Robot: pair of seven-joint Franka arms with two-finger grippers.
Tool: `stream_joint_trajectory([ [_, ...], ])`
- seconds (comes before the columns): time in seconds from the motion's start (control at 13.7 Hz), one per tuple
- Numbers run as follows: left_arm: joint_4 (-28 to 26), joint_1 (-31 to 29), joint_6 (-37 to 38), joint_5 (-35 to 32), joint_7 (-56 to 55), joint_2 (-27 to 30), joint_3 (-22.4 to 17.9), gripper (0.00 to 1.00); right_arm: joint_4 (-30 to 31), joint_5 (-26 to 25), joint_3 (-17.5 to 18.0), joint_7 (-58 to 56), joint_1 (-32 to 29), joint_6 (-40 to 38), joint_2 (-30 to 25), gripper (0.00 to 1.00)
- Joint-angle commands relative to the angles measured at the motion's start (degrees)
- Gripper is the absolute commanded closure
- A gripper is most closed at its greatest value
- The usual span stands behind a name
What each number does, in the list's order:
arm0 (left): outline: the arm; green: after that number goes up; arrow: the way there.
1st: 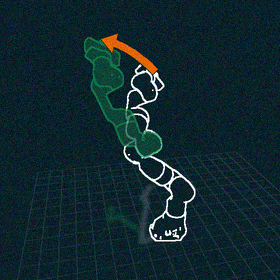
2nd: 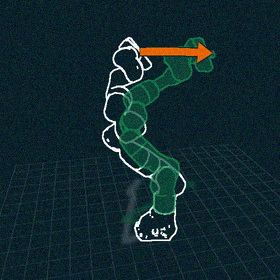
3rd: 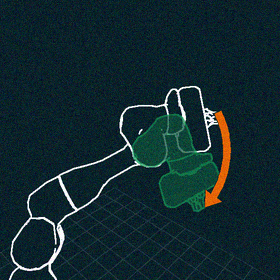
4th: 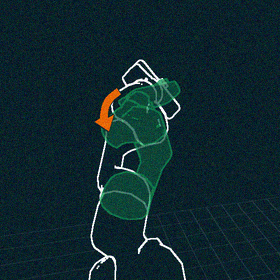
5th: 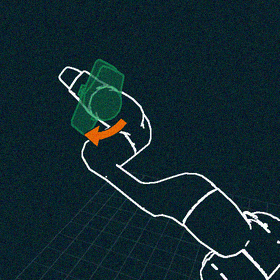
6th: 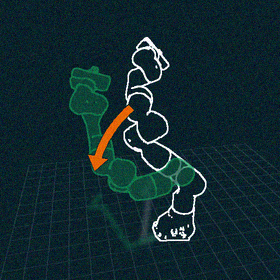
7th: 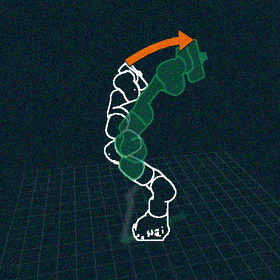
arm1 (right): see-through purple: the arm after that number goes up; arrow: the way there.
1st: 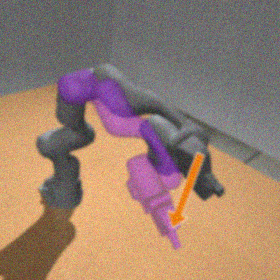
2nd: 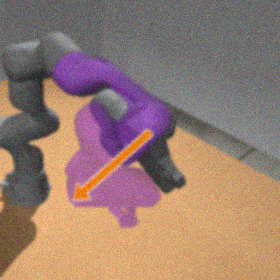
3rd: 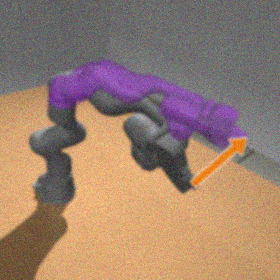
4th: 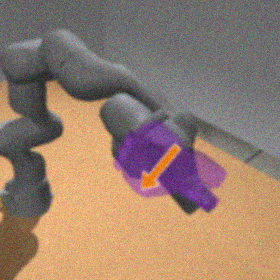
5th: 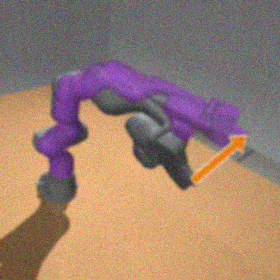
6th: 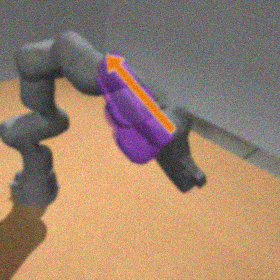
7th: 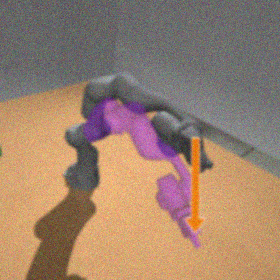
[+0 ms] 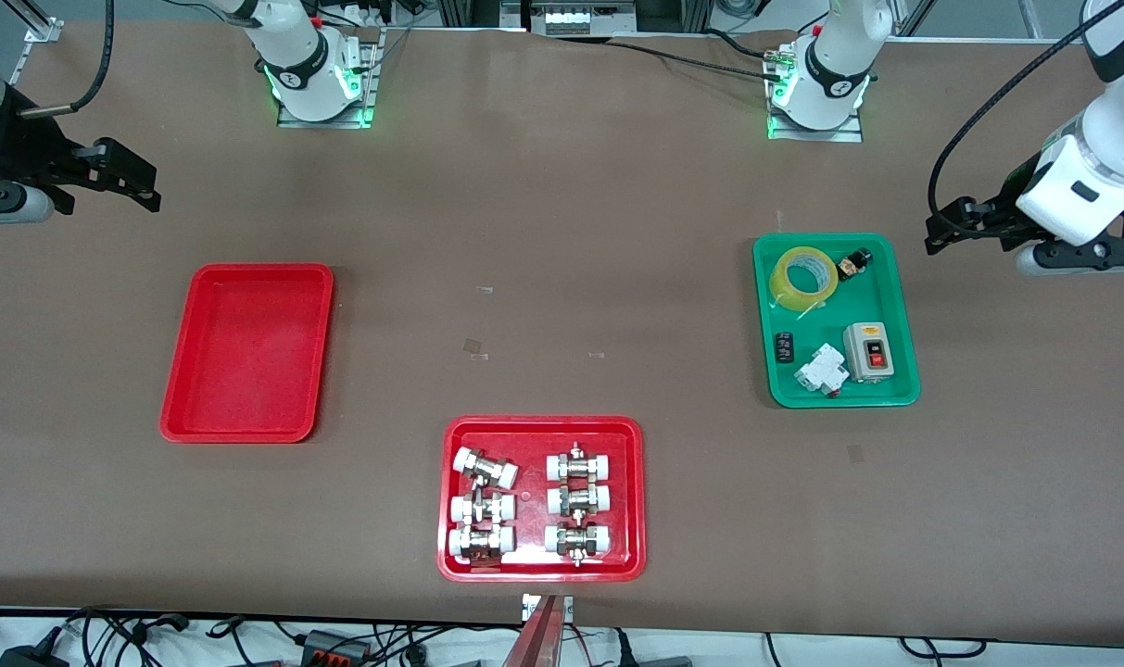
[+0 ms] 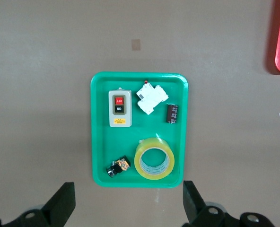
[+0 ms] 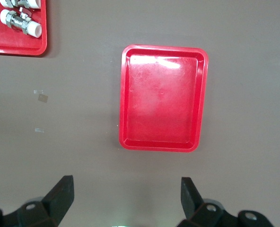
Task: Left arm passes tape to right arm into tray
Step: 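Reach the left gripper down to the tape roll on the green tray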
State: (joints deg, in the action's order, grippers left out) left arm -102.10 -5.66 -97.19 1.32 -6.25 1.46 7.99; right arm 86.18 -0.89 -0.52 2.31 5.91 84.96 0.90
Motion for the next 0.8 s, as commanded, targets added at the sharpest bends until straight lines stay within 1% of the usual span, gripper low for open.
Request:
stream_joint_trajectory([
  [0.0,1.73,-0.84,0.42,1.14,0.89,-5.40,-0.26,0.00,-0.84,-0.07,-0.10,1.03,0.07,-0.15,-0.19,0.00],
  [0.15,1.38,-3.91,-0.01,1.31,1.33,-9.35,0.09,0.00,-0.84,0.10,-0.10,1.03,0.07,0.03,-0.19,0.00],
  [0.22,0.68,-4.01,-0.89,1.31,1.68,-11.02,0.27,0.00,-0.84,-0.07,-0.10,1.03,0.07,0.03,-0.19,0.00],
  [0.29,-1.85,-4.01,-3.16,1.23,1.68,-11.82,0.35,0.00,-0.84,0.01,-0.10,1.03,0.07,0.03,-0.19,0.00],
  [0.36,-5.36,-4.01,-6.57,1.23,1.68,-11.74,0.44,0.00,-0.84,0.01,-0.10,1.03,0.07,0.03,-0.19,0.00],
  [0.44,-10.44,-3.84,-10.00,1.23,1.51,-11.13,0.70,0.00,-0.84,-0.07,-0.10,1.11,0.07,0.11,-0.19,0.00],
  [0.58,-21.94,-3.83,-21.31,0.96,0.90,-8.41,3.77,0.00,-0.84,0.01,-0.01,1.12,0.07,0.11,-0.19,0.00],
  [0.66,-27.31,-3.84,-28.16,0.96,0.89,-8.23,3.96,0.00,-0.84,0.01,-0.01,1.12,0.07,0.11,-0.19,0.00],
  [0.73,-29.45,-3.84,-31.71,0.96,0.89,-9.01,4.05,0.00,-0.84,0.19,-0.01,1.12,0.07,0.11,-0.19,0.00],
])
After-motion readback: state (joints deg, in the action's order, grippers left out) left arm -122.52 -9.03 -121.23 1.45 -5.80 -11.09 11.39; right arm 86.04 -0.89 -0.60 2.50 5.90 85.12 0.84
